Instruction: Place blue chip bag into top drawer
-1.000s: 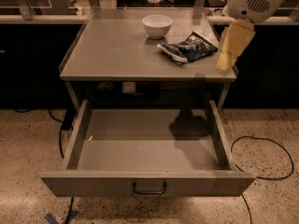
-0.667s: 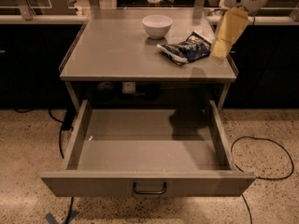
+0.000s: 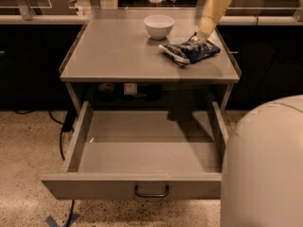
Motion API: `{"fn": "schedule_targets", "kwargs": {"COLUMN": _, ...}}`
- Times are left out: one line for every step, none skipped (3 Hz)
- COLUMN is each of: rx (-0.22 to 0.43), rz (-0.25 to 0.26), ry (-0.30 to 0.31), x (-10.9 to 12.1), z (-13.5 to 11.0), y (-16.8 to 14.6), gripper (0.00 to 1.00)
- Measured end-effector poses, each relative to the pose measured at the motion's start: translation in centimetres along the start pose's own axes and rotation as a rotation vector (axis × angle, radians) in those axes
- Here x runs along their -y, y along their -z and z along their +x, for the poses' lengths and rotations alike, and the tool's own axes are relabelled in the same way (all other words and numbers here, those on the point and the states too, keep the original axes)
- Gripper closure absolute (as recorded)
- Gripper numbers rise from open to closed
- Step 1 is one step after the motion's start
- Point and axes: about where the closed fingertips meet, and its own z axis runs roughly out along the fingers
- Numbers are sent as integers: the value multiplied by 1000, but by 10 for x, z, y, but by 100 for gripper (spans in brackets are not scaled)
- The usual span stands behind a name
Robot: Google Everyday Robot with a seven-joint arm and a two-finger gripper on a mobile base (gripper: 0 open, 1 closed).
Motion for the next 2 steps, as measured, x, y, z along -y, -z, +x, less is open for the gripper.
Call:
{"fn": "schedule_targets", "kwargs": {"rx": 25, "rz": 38, "ry": -2, "x": 12, "z": -6, "y": 0, "gripper": 0}}
{"fn": "schedule_targets", "kwargs": {"rx": 28, "rz": 40, "ry": -1, "x": 12, "z": -7, "y": -1, "gripper": 0}}
